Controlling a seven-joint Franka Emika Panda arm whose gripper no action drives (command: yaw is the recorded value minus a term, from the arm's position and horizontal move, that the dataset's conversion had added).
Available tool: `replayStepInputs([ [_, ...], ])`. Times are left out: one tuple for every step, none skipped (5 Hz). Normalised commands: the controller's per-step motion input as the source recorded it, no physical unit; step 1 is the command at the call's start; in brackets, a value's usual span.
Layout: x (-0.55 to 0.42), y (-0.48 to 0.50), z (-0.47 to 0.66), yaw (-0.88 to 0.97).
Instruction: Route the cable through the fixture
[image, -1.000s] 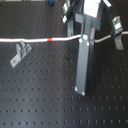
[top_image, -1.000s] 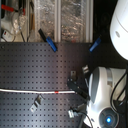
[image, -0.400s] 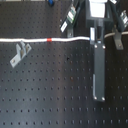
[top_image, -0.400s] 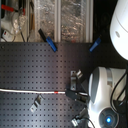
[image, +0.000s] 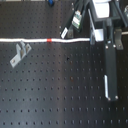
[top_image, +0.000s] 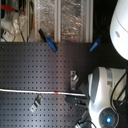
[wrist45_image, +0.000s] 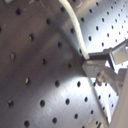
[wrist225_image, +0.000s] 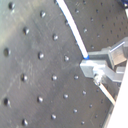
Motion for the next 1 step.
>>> replayStepInputs([
  [0.032, 0.004, 0.04, -0.81],
])
